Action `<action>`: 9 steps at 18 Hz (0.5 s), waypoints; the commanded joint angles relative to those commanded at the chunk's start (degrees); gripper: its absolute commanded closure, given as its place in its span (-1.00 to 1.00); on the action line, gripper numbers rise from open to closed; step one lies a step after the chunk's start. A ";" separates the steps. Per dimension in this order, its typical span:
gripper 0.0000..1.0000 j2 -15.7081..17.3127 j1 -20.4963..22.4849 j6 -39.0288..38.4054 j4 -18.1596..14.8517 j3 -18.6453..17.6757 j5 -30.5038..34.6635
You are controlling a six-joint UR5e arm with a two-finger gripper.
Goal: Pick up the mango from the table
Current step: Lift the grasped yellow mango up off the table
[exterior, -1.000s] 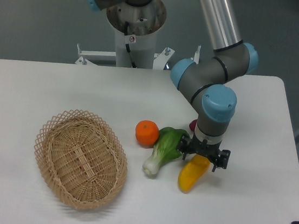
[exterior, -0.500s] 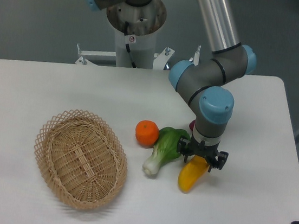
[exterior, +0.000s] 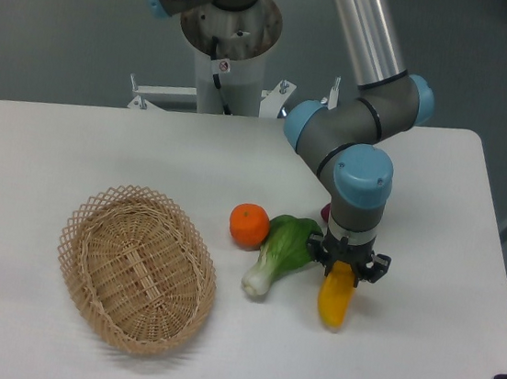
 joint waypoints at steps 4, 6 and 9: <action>0.34 2.46 1.05 -0.17 -0.09 2.73 -4.55; 0.32 3.69 2.37 -0.87 -0.09 2.73 -7.72; 0.30 5.27 3.78 -3.24 -0.09 3.08 -13.52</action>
